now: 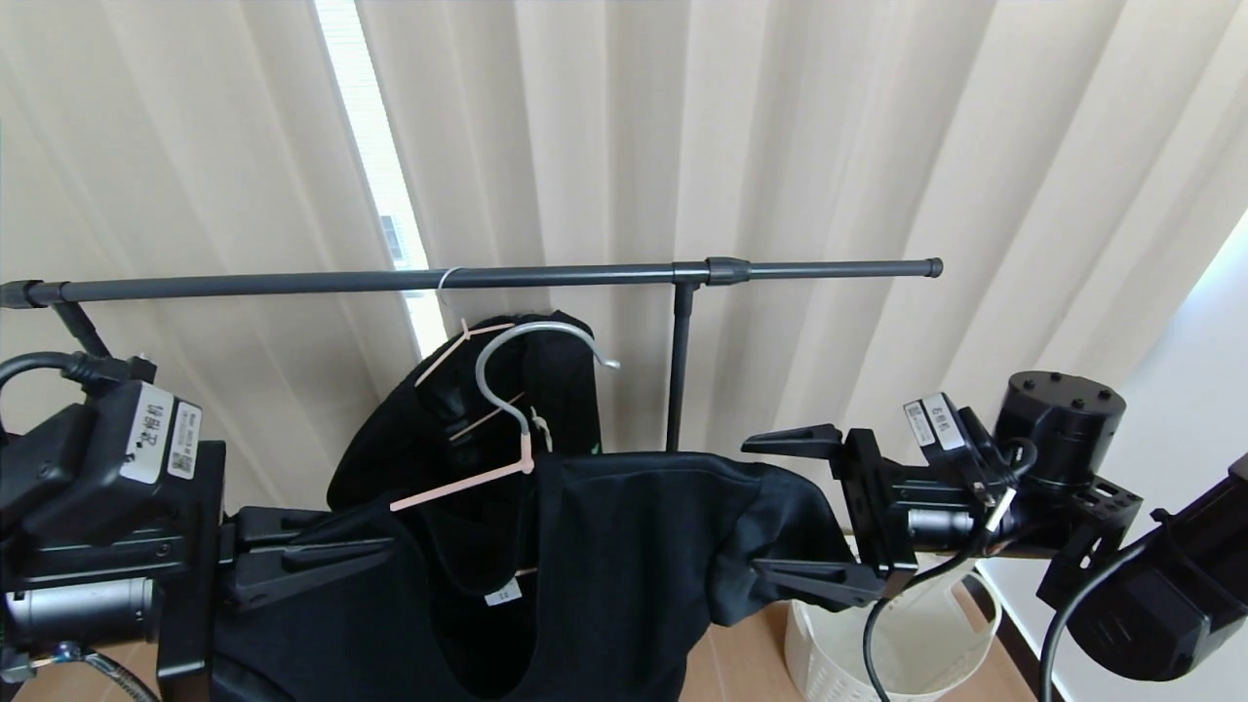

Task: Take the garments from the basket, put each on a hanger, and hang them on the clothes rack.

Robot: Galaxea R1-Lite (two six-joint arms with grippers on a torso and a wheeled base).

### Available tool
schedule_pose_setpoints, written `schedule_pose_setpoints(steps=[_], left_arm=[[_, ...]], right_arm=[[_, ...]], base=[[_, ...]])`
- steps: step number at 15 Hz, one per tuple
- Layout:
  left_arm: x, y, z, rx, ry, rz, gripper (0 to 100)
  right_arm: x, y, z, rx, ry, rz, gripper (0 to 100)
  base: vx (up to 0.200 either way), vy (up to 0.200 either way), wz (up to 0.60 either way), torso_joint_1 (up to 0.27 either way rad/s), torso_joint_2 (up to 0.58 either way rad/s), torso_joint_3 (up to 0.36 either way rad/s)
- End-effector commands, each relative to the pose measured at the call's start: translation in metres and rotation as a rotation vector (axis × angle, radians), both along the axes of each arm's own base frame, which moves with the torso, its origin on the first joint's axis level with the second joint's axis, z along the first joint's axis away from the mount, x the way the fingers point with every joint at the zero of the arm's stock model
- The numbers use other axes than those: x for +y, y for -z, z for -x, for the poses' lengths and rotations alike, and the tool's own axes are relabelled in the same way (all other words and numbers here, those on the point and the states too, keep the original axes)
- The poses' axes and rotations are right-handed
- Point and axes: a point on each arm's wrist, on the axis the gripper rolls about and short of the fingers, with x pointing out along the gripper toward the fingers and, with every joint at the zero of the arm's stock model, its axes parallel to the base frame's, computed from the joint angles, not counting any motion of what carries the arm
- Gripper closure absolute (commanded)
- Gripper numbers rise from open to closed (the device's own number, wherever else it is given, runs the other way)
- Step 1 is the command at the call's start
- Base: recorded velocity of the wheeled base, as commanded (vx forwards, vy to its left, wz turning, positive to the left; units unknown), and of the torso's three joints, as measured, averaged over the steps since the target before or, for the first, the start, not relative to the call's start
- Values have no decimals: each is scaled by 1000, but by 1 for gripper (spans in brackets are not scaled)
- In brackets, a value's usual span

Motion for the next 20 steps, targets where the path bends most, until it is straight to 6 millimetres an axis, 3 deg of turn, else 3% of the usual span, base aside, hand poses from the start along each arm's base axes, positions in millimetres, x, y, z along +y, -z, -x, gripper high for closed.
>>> schedule_pose_setpoints(steps=[1,10,11,20], left_arm=[[4,-3,8,-25,-17,7,100],[15,-1,24,-37,-80,24,100],[16,0,25,-34,-81,23,100],[29,14,41,9,-193,44,100]], right_arm=[[-4,12,-12,29,26,9,0],[-13,26,-30,51,68,16,0],[-13,26,-31,49,71,17,100],[-25,17,-45,79,121,-13,100]], base=[[0,0,0,0,0,0],[0,0,0,0,0,0],[0,0,0,0,0,0],[0,0,0,0,0,0]])
